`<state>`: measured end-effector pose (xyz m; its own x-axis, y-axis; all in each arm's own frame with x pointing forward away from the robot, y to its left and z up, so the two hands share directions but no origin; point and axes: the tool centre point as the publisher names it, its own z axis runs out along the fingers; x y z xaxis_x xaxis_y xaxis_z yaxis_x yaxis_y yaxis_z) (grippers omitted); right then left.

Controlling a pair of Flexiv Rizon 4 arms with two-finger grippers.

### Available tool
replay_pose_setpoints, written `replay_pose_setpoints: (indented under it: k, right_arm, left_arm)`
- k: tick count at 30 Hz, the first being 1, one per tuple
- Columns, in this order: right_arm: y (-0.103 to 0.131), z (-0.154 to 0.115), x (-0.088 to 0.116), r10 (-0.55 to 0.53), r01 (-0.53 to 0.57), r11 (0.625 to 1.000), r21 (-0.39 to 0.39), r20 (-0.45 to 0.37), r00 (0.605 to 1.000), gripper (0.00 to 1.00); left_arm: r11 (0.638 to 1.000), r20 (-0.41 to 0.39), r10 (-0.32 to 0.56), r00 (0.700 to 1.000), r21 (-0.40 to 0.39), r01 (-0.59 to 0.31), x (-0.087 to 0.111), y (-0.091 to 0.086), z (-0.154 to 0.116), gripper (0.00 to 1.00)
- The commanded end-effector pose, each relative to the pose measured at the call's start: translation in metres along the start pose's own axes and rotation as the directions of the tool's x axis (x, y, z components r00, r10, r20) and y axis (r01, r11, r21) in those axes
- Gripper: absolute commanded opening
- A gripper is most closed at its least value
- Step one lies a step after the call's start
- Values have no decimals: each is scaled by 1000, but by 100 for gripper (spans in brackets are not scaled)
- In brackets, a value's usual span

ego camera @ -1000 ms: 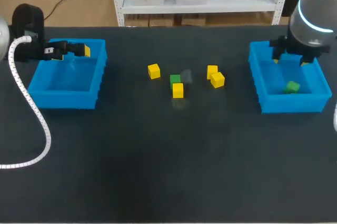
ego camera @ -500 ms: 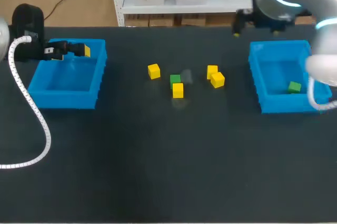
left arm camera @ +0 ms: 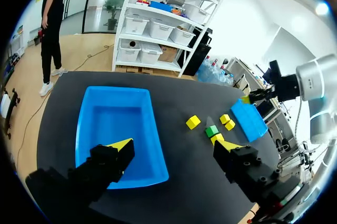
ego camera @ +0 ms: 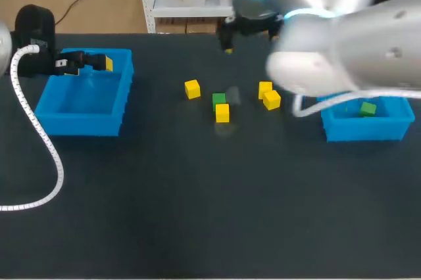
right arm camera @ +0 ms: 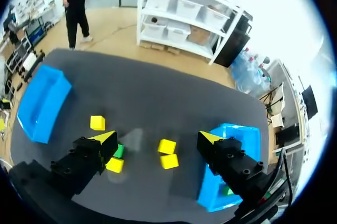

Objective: Put the green cubes in the right bin and the yellow cubes in the left bin.

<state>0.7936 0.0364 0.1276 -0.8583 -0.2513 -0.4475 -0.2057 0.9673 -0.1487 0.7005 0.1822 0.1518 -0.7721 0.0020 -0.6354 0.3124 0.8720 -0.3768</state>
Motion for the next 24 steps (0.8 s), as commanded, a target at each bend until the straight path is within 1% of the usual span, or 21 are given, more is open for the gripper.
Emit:
replay_pose_setpoints:
  k: [1, 4, 10, 14, 15, 18, 22, 24]
  right_arm:
    - [35, 24, -8, -18, 23, 999, 32, -148, 989, 100]
    - [43, 30, -5, -31, 37, 999, 29, -166, 986, 100]
    - [55, 33, -1, -30, 33, 999, 18, -180, 983, 100]
    - [63, 33, 9, -32, 33, 999, 2, -190, 981, 100]
    - [65, 34, 11, -47, 47, 999, -2, -193, 980, 100]
    - [67, 39, 16, -54, 55, 998, -1, -199, 978, 100]
    - [68, 45, 19, -58, 60, 998, 5, -200, 978, 100]
    - [70, 45, 22, -72, 74, 997, 5, -175, 982, 100]
  left_arm:
    - [1000, 6, 2, 1000, 9, -2, 1, 2, 0, 100]
    - [1000, 6, 2, 1000, 9, -2, 1, 2, 0, 100]
    - [1000, 6, 2, 1000, 9, -2, 1, 2, 0, 100]
    - [1000, 6, 2, 1000, 9, -2, 1, 2, 0, 100]
    - [1000, 6, 2, 1000, 9, -2, 1, 2, 0, 100]
    - [1000, 6, 2, 1000, 9, -2, 1, 2, 0, 100]
    - [1000, 6, 2, 1000, 9, -2, 1, 2, 0, 100]
    - [1000, 6, 2, 1000, 9, -2, 1, 2, 0, 100]
